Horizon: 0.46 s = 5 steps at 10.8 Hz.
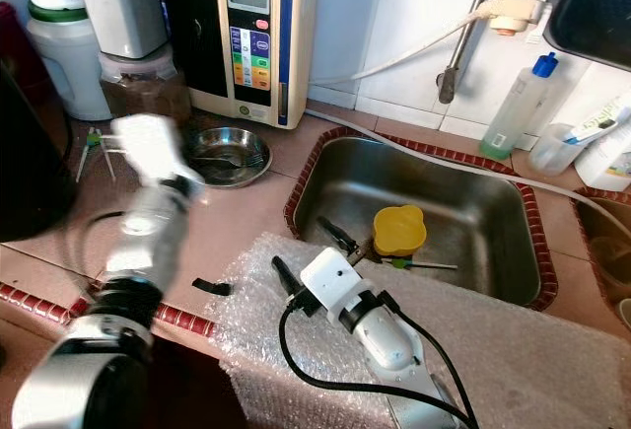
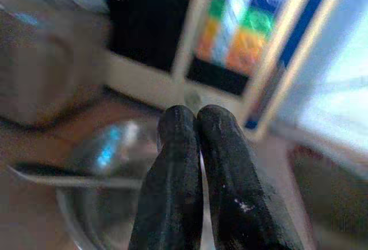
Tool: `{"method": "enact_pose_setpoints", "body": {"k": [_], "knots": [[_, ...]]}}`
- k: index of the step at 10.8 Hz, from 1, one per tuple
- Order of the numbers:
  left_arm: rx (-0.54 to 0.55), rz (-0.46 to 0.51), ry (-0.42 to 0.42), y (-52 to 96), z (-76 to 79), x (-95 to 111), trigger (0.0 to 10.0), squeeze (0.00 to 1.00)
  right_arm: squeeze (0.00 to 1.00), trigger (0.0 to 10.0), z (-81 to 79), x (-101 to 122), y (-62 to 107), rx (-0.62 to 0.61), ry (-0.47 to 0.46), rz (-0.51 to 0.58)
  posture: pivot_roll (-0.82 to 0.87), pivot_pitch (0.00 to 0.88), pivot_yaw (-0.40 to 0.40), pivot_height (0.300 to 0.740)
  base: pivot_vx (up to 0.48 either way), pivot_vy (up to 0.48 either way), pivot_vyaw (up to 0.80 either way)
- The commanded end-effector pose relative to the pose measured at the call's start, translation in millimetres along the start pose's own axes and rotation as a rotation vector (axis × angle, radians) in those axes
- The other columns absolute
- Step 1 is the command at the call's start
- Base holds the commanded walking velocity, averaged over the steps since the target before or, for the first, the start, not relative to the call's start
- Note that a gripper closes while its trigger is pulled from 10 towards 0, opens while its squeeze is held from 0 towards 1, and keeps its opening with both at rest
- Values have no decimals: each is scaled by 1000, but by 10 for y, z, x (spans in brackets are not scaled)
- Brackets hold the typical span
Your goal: Kitchen organization
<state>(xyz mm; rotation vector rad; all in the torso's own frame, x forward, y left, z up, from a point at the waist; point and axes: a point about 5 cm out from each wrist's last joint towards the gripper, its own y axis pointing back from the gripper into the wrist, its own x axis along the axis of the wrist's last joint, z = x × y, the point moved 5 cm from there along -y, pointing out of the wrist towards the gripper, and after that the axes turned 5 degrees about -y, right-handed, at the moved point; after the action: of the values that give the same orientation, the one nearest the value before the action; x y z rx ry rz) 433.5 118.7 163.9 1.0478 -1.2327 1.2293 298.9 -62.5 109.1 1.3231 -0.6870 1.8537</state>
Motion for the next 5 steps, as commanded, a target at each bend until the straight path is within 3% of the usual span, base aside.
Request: {"method": "enact_pose_setpoints", "body": {"k": [1, 2, 5], "knots": [[-30, -36, -27, -16, 83, -55, 10000, 0, 1000, 10000, 51, -8, 9, -9, 18, -9, 122, 0, -57, 740, 0, 0, 0], [-51, -89, -58, -30, 164, -141, 10000, 0, 1000, 10000, 60, -11, 31, -11, 23, -12, 115, 0, -56, 740, 0, 0, 0], [-10, -245, -175, -69, 130, -330, 10000, 0, 1000, 10000, 62, -1, 49, -16, 27, -15, 105, 0, -51, 740, 0, 0, 0]]}}
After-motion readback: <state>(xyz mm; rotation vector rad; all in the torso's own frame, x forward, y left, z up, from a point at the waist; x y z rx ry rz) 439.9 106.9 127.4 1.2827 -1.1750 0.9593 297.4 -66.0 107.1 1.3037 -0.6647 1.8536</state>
